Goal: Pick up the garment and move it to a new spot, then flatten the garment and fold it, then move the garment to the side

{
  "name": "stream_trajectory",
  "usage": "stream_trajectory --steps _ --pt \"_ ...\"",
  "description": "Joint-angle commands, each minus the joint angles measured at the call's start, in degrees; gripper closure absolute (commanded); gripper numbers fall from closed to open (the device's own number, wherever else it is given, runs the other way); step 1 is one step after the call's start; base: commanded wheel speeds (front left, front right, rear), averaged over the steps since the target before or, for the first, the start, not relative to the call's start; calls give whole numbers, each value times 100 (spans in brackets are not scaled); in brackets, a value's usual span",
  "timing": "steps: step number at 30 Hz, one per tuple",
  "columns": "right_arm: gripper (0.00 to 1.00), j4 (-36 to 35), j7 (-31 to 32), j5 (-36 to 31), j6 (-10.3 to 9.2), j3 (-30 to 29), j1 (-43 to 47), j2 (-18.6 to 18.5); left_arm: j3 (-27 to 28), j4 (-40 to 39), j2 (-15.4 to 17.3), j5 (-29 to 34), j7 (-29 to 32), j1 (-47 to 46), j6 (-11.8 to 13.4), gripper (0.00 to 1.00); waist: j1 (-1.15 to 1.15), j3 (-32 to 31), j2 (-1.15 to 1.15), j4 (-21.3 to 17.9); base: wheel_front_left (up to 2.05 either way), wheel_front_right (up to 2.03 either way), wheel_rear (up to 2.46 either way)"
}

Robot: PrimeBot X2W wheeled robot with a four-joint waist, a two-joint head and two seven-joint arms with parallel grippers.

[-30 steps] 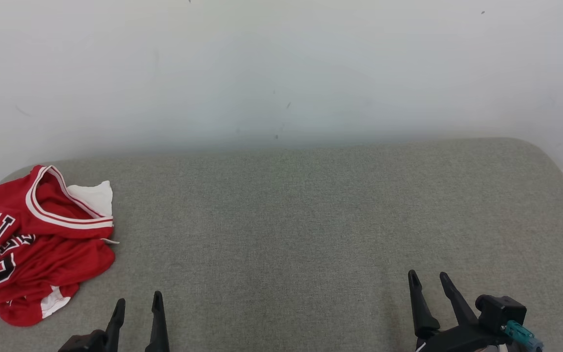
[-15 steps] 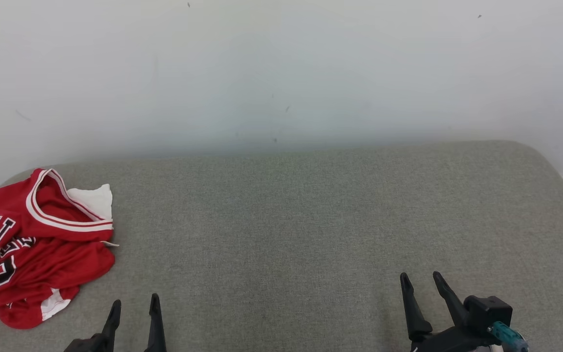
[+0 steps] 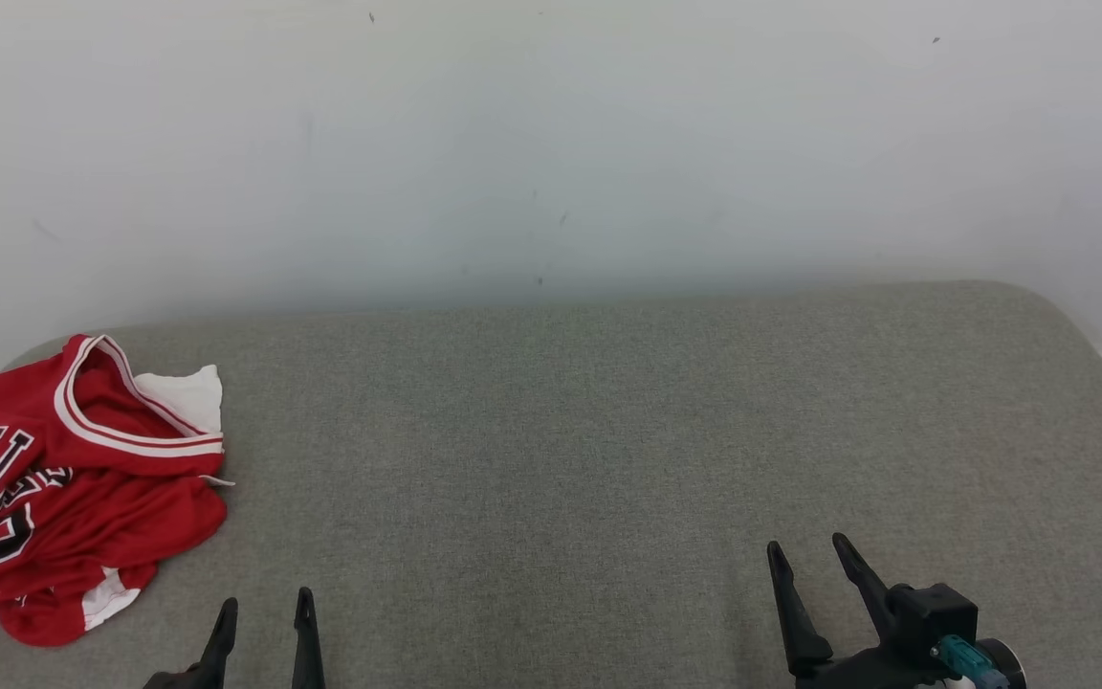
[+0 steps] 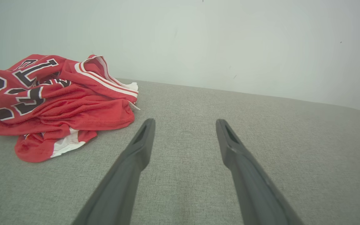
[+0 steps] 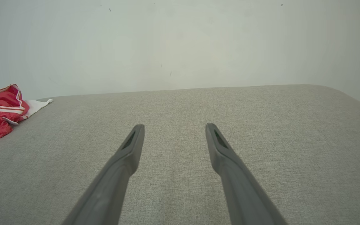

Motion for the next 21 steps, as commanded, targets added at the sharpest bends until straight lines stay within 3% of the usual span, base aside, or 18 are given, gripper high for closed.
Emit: stream_trajectory --steps 1,15,21 --pt "0 -2 -24 -49 -14 4 -38 -16 4 -15 30 13 -22 33 17 0 0 -3 0 -2 0 0 0" --pt "0 -18 -27 -32 -14 13 46 -15 -42 -46 30 -66 -22 92 46 0 0 -47 0 32 0 0 0" --pt "0 -49 -27 -13 -14 8 121 -14 -17 -104 29 -127 -21 127 65 0 0 -63 0 264 0 0 0"
